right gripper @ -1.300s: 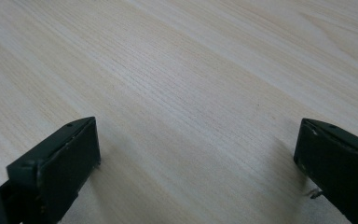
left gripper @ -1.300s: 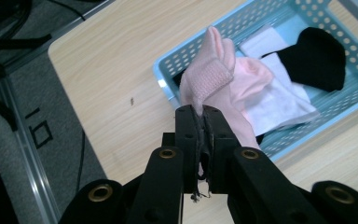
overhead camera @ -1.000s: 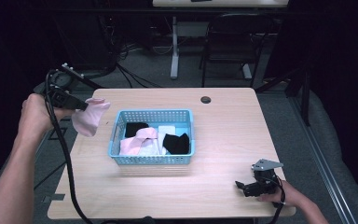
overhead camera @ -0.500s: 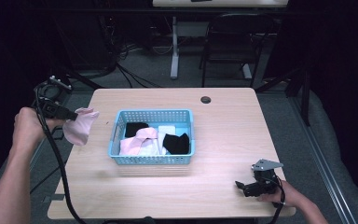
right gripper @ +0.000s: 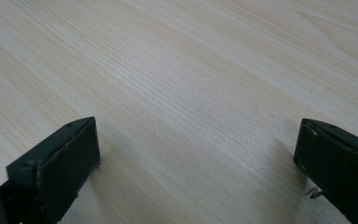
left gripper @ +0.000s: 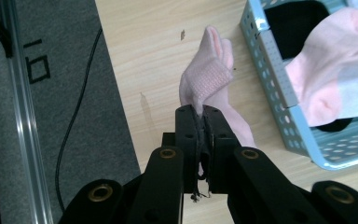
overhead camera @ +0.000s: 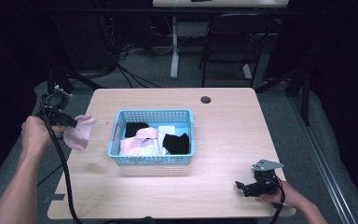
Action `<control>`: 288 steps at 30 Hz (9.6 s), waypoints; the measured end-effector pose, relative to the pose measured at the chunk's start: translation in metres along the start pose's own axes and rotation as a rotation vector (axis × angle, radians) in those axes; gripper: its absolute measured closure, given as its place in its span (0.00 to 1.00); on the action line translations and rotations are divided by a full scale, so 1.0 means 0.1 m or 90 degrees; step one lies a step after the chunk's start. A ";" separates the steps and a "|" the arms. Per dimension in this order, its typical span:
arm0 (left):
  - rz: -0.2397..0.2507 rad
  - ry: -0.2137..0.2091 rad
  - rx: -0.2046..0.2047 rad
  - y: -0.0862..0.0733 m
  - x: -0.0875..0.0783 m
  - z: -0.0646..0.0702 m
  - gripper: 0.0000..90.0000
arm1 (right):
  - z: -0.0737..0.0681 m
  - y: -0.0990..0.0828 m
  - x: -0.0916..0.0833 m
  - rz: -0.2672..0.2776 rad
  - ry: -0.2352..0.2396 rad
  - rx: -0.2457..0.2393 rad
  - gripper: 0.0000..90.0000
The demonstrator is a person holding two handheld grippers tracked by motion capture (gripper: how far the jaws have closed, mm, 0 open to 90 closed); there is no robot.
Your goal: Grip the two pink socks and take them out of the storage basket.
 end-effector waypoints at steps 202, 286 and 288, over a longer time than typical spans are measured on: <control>-0.013 -0.043 0.090 0.57 -0.40 0.32 0.90 | 0.00 0.00 0.00 0.000 0.000 -0.006 0.00; 0.023 -0.026 -0.076 -0.22 0.53 0.00 0.18 | 0.01 0.00 0.00 -0.001 0.004 -0.006 0.00; 0.013 -0.029 -0.073 -0.28 0.50 0.01 0.17 | 0.00 0.00 0.00 0.000 0.003 -0.005 0.00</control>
Point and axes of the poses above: each handheld gripper's, and its own axes: x roughly forward along the jaws, y roughly out of its top, z roughly to its right, the point moved 3 cm from there along x, roughly forward along the jaws, and after that the axes turned 4 degrees about x, right-handed, at the moved point
